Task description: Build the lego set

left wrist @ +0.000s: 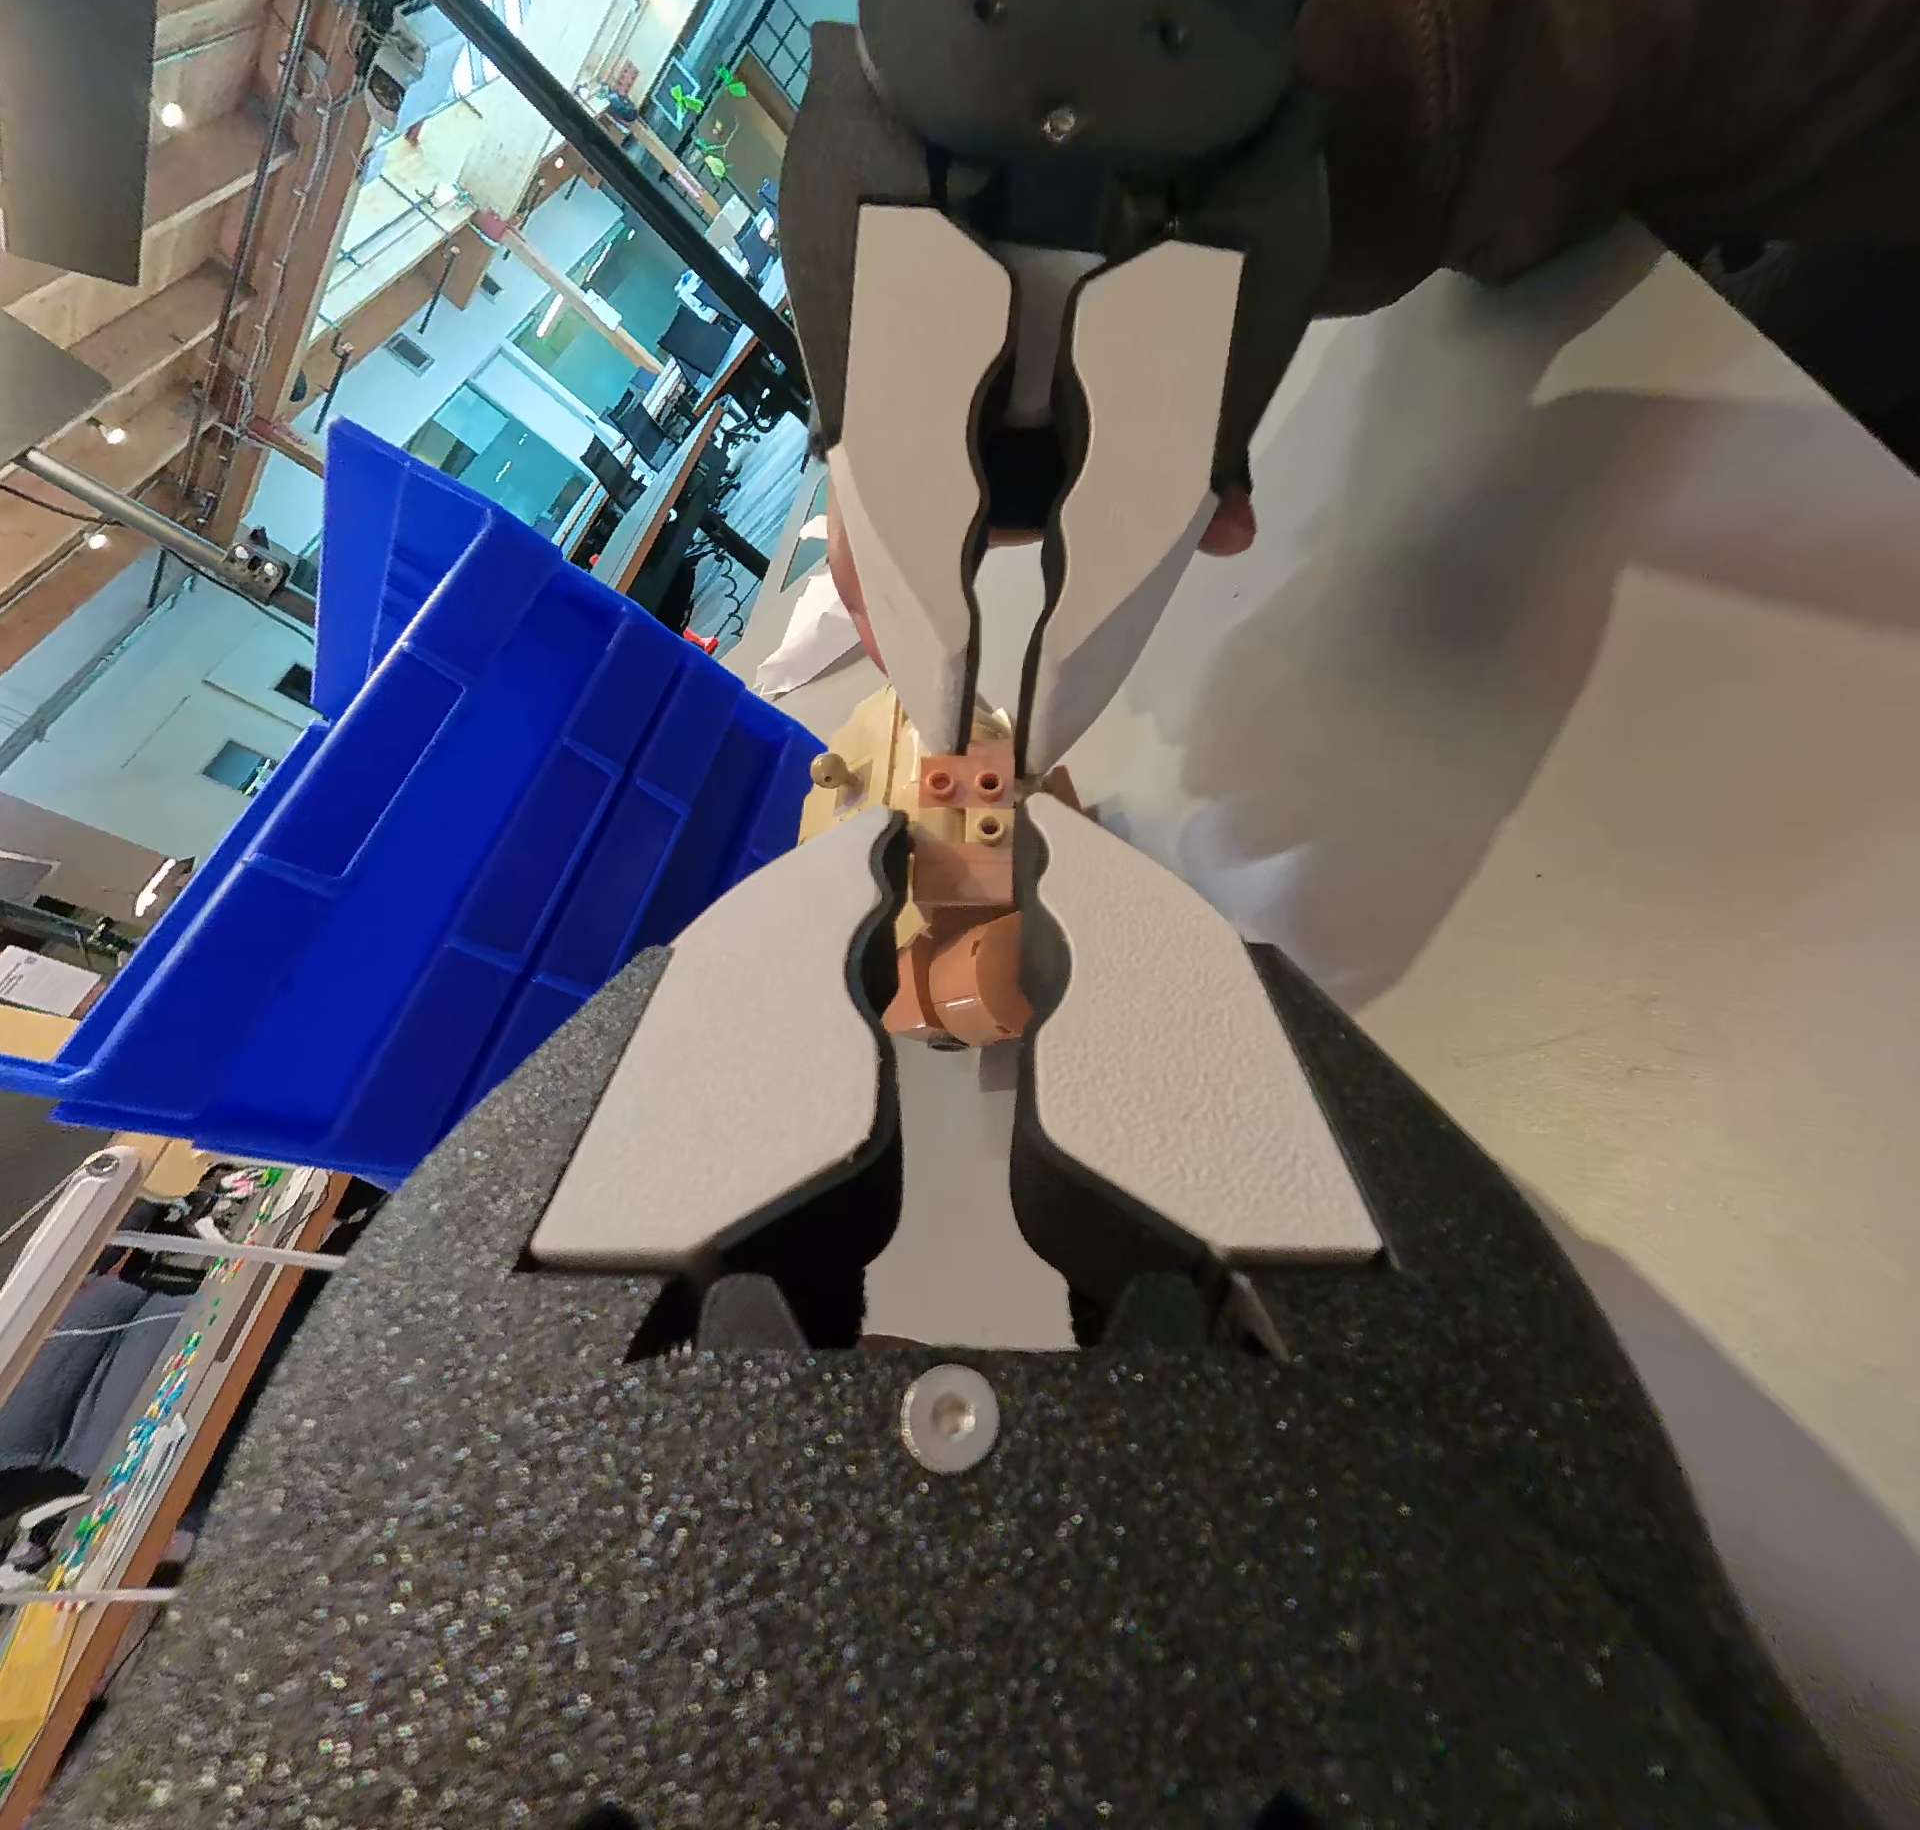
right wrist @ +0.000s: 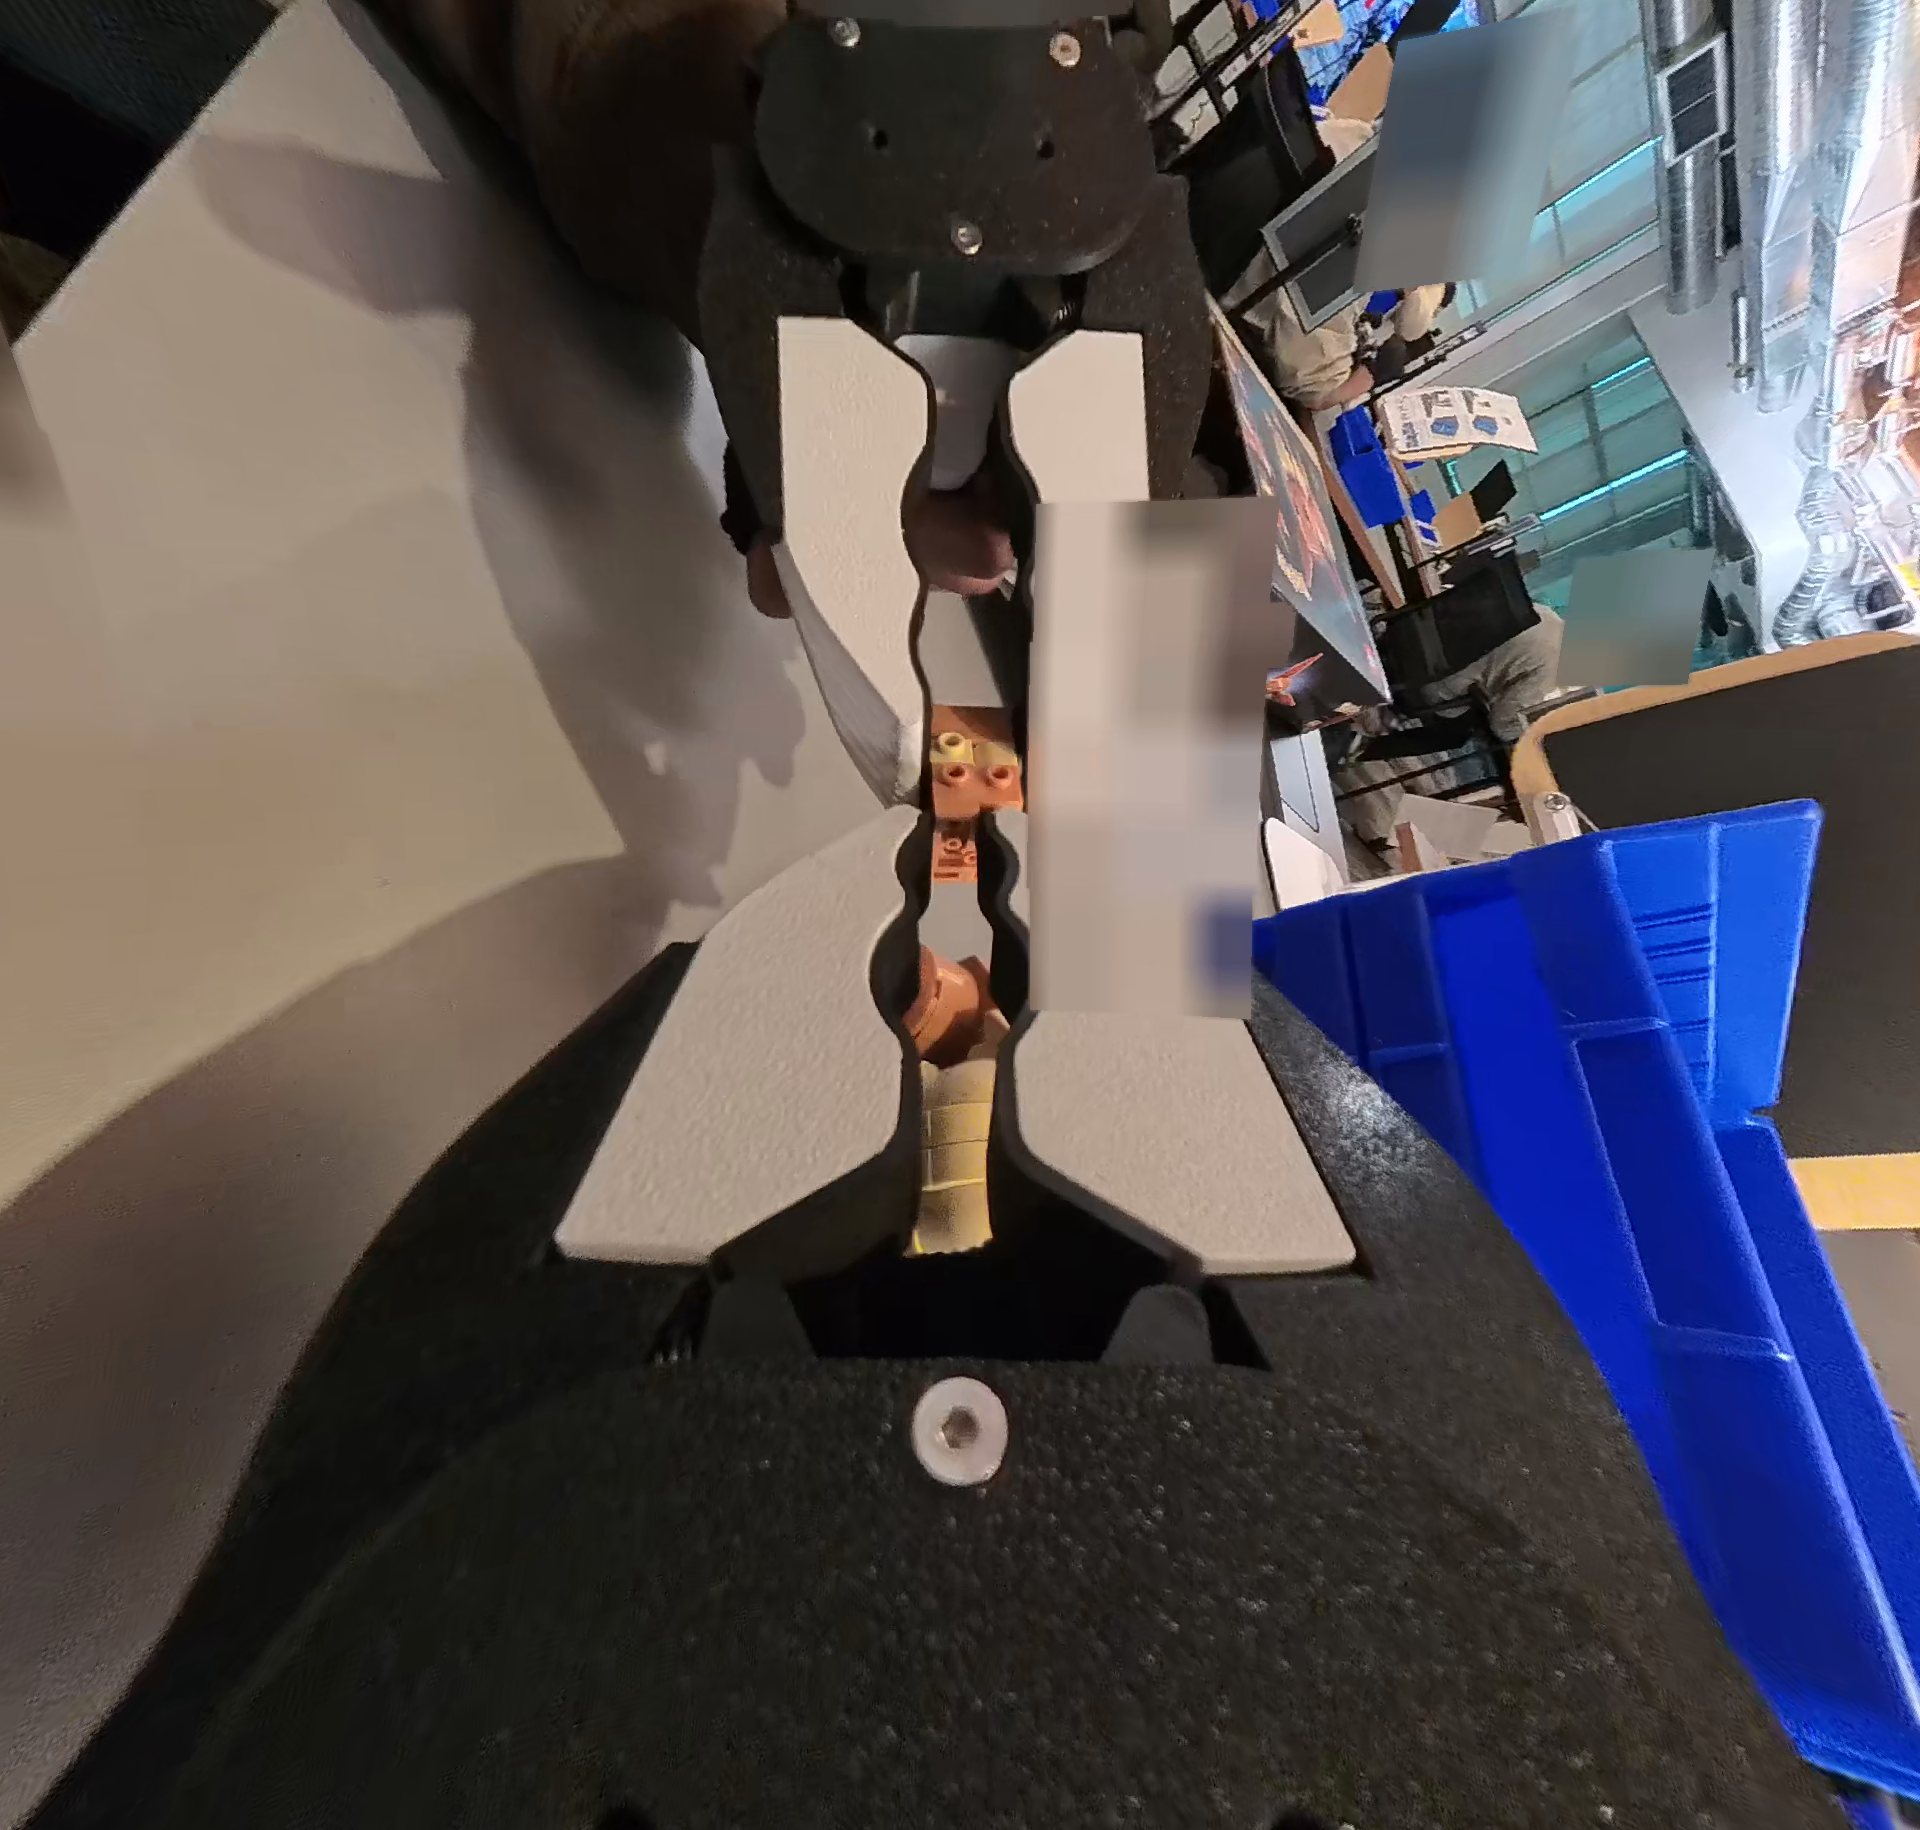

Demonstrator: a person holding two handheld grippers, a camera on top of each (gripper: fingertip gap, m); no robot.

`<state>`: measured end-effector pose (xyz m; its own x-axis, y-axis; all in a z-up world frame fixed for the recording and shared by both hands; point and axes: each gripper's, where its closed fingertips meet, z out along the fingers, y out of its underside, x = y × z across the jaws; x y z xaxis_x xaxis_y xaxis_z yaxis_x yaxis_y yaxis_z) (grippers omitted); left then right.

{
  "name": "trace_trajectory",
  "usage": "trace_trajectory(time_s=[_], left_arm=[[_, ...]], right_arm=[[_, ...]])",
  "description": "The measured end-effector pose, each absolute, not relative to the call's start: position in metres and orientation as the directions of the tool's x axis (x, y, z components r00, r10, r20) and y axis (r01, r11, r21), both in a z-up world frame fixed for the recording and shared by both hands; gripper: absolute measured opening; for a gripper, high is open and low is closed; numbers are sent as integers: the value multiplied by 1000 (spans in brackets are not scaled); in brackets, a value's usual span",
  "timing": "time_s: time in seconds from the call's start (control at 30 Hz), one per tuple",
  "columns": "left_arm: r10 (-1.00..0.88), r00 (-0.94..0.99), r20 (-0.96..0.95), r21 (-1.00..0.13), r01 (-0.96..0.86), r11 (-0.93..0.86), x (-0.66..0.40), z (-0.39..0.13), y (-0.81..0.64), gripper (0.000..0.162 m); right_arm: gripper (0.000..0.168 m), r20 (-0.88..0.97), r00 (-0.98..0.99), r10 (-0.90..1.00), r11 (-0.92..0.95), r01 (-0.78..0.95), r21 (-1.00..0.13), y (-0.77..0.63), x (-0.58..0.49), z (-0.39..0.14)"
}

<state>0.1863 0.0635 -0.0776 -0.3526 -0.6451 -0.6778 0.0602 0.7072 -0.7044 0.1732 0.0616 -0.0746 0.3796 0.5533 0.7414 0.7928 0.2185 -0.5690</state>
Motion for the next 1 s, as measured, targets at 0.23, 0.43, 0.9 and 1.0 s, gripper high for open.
trace_trajectory(time_s=[0.23, 0.43, 0.9, 1.0], left_arm=[[-629, -375, -681, -702, 91, 706, 182, -74, 58, 19], [-633, -382, -674, -709, 94, 698, 181, -73, 59, 19], [-728, -339, -595, -796, 128, 591, 177, -53, 75, 19], [-729, -344, -592, -798, 124, 589, 178, -56, 73, 19]], right_arm=[[8, 708, 386, 591, 226, 763, -605, 56, 170, -71], [8, 695, 396, 600, 219, 755, -619, 55, 173, -69], [8, 701, 571, 427, 320, 630, -708, 61, 214, -1], [8, 721, 609, 329, 287, 664, -691, 86, 235, 28]])
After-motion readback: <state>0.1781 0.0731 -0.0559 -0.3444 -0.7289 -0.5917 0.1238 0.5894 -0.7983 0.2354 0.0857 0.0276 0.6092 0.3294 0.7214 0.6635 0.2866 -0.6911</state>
